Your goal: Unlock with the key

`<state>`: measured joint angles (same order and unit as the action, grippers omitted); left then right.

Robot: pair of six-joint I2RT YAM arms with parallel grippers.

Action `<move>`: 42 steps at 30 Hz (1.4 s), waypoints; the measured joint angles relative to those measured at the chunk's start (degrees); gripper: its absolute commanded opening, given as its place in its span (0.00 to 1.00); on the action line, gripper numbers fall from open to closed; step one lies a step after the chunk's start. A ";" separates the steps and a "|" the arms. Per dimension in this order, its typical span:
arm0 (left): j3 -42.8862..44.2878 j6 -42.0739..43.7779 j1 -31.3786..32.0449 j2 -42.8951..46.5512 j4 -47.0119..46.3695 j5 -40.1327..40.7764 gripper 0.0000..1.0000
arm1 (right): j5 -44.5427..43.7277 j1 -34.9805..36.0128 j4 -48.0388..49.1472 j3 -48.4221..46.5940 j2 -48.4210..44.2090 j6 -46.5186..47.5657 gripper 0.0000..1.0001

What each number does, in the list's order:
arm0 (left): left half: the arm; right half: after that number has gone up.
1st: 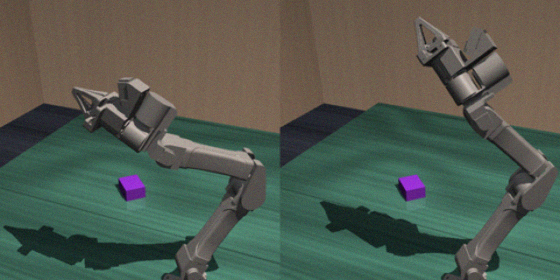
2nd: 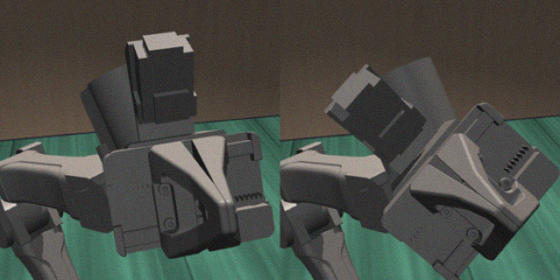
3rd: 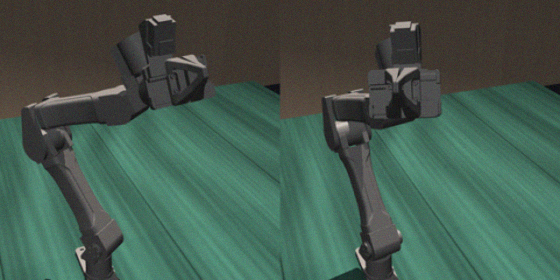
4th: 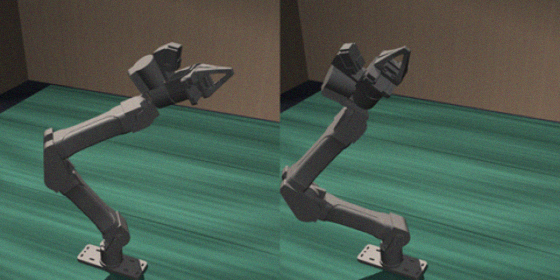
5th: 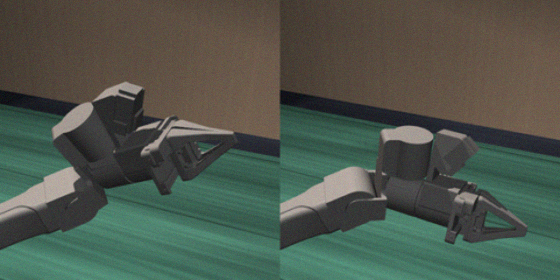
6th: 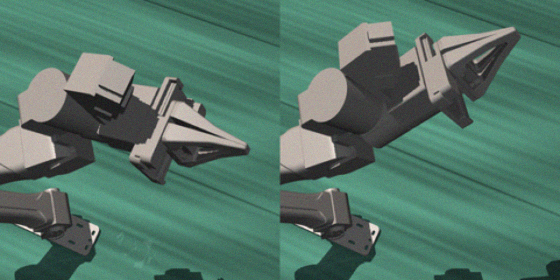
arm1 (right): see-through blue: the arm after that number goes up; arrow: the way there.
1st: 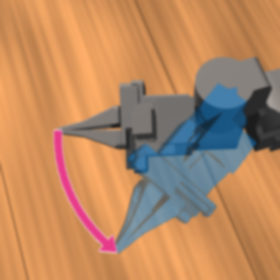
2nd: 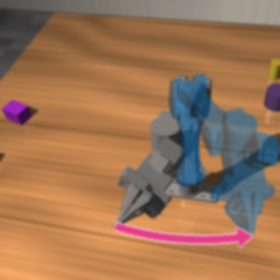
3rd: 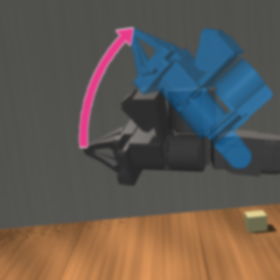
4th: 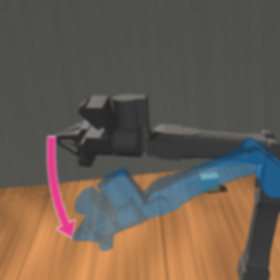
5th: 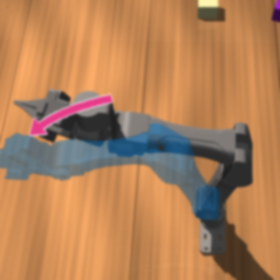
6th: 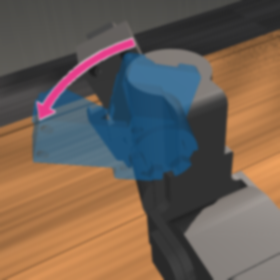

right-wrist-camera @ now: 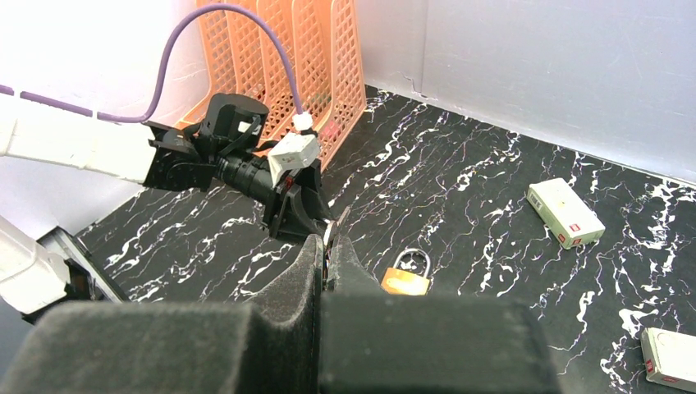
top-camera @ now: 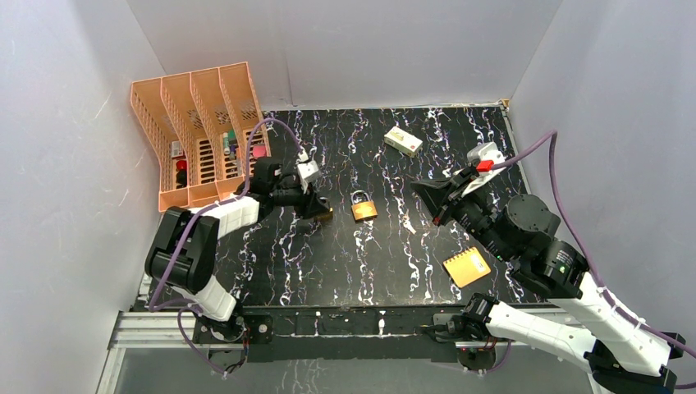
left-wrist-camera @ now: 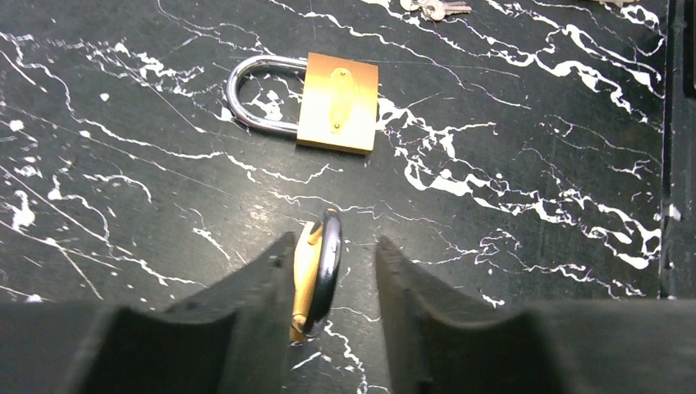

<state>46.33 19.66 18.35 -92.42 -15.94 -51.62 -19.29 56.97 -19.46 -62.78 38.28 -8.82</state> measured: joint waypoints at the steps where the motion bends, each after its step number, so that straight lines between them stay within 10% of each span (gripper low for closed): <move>1: -0.39 0.13 0.13 0.11 -0.15 0.22 0.60 | 0.00 0.00 -0.02 0.02 -0.04 -0.02 0.00; 6: -2.05 -0.17 0.52 0.48 -0.33 2.34 0.73 | 0.13 0.00 -0.04 0.44 -0.37 -0.20 0.00; 17: -2.49 0.76 1.68 -1.16 -1.97 6.93 0.68 | 0.39 0.00 -0.02 0.44 -0.37 -0.26 0.00; 42: -2.80 0.70 3.30 -7.28 -8.17 10.23 0.05 | 0.63 0.00 -0.11 0.44 0.04 -0.44 0.00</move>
<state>43.53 20.36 21.65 -99.70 -24.12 -41.39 -18.65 56.97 -19.57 -62.35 38.33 -9.26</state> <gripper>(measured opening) 0.213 0.021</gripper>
